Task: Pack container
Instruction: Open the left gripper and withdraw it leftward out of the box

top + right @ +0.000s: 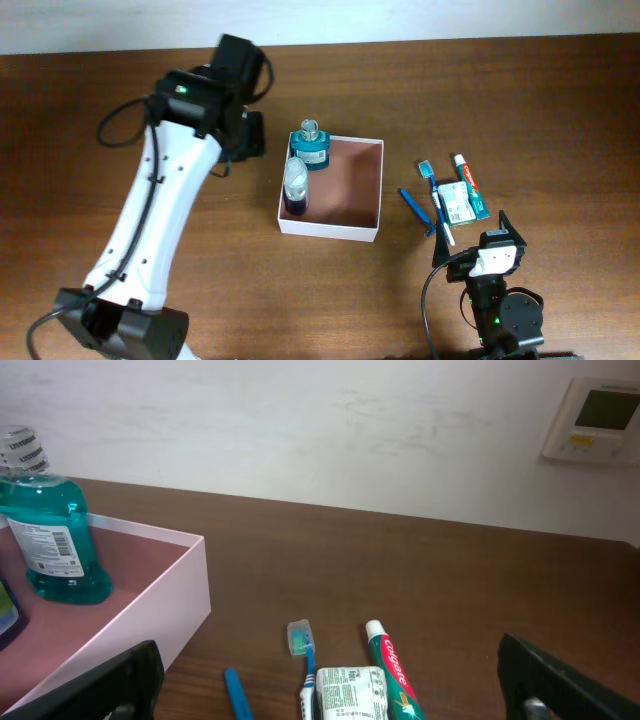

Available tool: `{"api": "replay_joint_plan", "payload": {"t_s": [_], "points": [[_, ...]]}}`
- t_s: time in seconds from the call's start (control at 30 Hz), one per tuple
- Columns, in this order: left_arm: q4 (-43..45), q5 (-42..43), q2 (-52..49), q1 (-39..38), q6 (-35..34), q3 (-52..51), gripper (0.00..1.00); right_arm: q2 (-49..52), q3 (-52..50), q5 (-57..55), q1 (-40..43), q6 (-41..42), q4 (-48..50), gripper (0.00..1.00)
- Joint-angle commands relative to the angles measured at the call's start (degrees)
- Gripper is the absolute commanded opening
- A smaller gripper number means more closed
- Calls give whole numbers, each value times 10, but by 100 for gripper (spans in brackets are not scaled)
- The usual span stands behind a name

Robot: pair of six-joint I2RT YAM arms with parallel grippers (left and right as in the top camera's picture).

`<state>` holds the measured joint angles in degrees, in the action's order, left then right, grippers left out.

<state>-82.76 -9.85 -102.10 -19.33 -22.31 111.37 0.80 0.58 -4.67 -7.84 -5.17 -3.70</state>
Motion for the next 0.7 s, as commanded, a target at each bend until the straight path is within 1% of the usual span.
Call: {"api": "replay_joint_plan", "payload": {"t_s": [0.0,0.07,0.13,0.3,0.47,0.6,0.67], "points": [[-2,-4,6,31,-7,-28,1,-5,-3,-5,5,-4,-5,98],[8,17,6,40,7,-48,1,-5,-3,-5,5,-4,-5,98],[28,60,6,49,35,-76,0,-5,-3,-5,5,-4,-5,98],[112,159,6,73,79,-177,1,-5,-3,-5,5,-4,-5,98],[193,237,6,110,93,-278,0,-5,-3,-5,5,-4,-5,98],[260,338,6,137,136,-353,0,-5,-3,-5,5,-4,-5,98],[279,366,6,144,150,-382,0,-5,-3,-5,5,-4,-5,98]]}}
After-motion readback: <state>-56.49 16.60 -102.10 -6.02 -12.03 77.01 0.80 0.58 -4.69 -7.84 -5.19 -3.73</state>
